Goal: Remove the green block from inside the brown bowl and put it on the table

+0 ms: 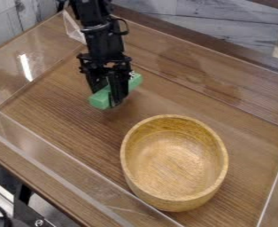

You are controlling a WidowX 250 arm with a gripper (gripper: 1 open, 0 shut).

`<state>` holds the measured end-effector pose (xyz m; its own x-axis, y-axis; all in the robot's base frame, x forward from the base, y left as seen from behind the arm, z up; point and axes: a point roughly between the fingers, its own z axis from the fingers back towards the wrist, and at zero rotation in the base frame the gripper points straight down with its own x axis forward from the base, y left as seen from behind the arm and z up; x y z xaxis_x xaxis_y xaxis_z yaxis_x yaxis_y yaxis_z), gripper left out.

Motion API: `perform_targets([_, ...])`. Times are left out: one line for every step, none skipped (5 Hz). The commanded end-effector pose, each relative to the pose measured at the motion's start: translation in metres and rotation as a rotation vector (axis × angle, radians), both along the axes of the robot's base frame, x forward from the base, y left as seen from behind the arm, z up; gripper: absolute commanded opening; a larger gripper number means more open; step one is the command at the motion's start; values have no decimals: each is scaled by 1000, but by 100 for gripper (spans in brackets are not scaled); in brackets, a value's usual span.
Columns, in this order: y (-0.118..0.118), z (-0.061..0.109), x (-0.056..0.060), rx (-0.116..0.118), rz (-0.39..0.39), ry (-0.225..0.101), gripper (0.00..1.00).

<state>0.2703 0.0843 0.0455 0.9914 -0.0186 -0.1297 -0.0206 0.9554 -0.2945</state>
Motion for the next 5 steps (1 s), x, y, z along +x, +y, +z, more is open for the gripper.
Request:
perform_targets([7, 16, 11, 14, 12, -50, 0])
perform_targets([7, 16, 11, 9, 14, -45, 0])
perform_targets([7, 16, 12, 3, 16, -40, 0])
perform_targets([7, 17, 12, -3, 17, -34, 0])
perform_targets([8, 17, 13, -9, 18, -28, 0])
